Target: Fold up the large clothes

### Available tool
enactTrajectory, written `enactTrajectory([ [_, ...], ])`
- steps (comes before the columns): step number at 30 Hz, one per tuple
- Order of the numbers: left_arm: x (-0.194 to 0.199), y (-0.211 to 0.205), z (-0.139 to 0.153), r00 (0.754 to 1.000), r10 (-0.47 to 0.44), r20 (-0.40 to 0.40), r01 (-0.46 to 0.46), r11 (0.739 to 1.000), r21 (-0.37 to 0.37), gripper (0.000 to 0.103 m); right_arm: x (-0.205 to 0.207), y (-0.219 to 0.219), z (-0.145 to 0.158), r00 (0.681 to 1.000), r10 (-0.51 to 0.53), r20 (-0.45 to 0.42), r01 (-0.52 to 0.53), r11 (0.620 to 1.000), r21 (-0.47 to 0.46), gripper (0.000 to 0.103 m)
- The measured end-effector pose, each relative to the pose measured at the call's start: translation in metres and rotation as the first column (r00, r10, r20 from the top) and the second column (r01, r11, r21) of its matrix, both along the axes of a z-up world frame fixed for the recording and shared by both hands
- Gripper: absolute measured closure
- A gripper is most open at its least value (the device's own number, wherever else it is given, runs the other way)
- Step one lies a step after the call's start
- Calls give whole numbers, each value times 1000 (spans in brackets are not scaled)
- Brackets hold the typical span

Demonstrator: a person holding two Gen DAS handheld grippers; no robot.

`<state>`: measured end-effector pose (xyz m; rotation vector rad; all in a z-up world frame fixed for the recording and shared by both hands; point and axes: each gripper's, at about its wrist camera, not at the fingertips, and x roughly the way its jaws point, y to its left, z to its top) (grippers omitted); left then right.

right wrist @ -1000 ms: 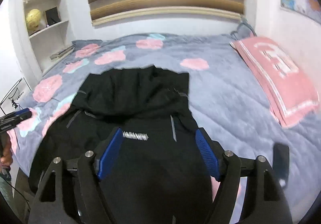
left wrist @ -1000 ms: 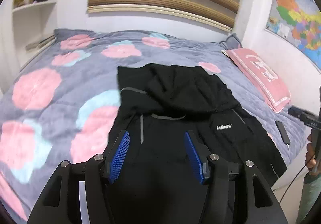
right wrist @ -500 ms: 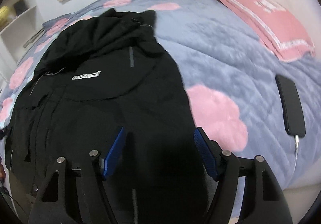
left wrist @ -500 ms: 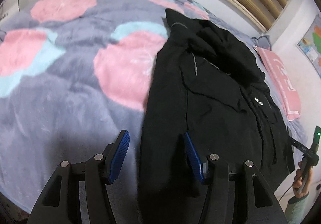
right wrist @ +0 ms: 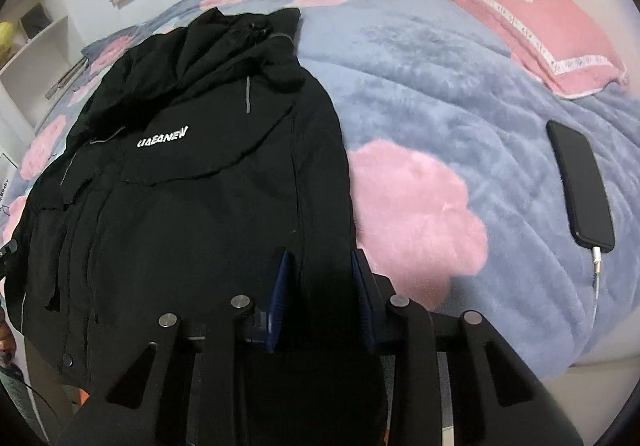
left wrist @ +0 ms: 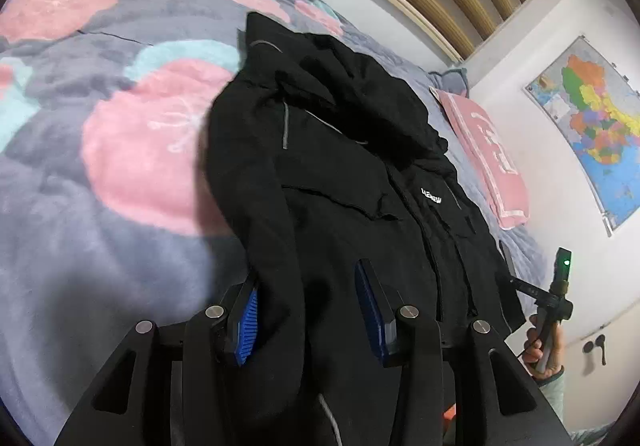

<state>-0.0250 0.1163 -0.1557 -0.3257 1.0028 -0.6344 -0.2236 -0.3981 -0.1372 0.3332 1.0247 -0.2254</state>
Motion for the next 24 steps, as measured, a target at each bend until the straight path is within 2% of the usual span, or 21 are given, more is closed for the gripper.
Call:
enactTrajectory([
  [3, 5, -7, -17, 999, 6, -49, -5, 1000, 26, 58, 1, -7, -12, 1000, -7, -23, 8, 998, 59, 61],
  [8, -12, 4, -26, 999, 31, -44, -27, 995, 96, 58, -17, -7, -13, 1000, 19, -24, -17, 994, 105, 58],
  [12, -25, 17, -29, 998, 39, -56, -34, 997, 74, 58, -21, 4, -9, 998, 52, -27, -49, 994, 101, 56],
  [13, -26, 17, -28, 997, 36, -61, -32, 997, 66, 58, -21, 11, -5, 998, 59, -30, -56, 996, 74, 64],
  [15, -31, 12, -22, 998, -8, -60, 8, 1000, -7, 69, -22, 23, 6, 997, 77, -3, -76, 995, 61, 73],
  [18, -39, 6, -3, 999, -44, 1, 44, 998, -48, 69, -23, 37, 23, 995, 96, 36, -97, 994, 50, 73],
  [21, -40, 7, -6, 999, -40, -8, 39, 997, -66, 66, -22, 40, 15, 995, 96, 8, -96, 994, 57, 70],
  [24, -49, 11, -20, 999, -22, -42, 22, 1000, -7, 66, -30, 35, -5, 996, 75, -38, -71, 992, 104, 64],
])
